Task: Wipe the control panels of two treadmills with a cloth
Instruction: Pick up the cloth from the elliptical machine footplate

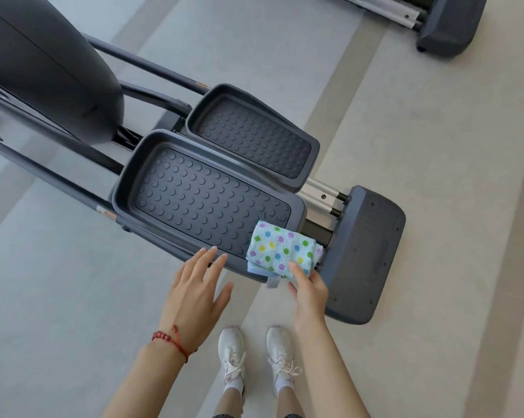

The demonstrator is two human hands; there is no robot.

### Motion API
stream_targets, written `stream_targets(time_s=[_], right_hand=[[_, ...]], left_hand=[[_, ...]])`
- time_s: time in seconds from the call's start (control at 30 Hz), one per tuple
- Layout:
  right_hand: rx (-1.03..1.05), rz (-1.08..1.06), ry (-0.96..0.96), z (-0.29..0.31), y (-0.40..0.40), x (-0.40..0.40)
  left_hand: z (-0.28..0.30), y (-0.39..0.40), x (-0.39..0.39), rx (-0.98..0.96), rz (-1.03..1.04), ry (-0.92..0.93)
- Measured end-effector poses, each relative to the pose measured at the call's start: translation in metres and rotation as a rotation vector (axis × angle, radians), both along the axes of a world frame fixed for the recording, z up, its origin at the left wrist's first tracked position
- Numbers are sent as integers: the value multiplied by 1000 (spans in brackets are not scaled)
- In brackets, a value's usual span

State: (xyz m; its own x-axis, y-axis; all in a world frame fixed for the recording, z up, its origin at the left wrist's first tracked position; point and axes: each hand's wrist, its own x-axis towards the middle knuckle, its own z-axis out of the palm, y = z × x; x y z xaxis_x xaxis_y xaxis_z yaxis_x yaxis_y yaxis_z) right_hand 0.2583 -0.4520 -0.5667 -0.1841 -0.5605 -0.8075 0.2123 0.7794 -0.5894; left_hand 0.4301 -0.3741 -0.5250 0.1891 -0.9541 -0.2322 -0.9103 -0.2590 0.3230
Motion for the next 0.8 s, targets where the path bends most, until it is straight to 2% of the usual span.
stream_targets(time_s=[0.3, 0.53, 0.67, 0.8], right_hand=[[-167, 68, 96, 0, -52, 0], [-198, 108, 91, 2, -70, 11], [-183, 27, 71, 0, -60, 11], [-6, -4, -12, -2, -50, 12]], left_hand=[[3, 6, 0, -32, 33, 48], [-5, 14, 0, -32, 58, 38], [-6, 17, -3, -47, 59, 31], [-6, 18, -3, -60, 60, 24]])
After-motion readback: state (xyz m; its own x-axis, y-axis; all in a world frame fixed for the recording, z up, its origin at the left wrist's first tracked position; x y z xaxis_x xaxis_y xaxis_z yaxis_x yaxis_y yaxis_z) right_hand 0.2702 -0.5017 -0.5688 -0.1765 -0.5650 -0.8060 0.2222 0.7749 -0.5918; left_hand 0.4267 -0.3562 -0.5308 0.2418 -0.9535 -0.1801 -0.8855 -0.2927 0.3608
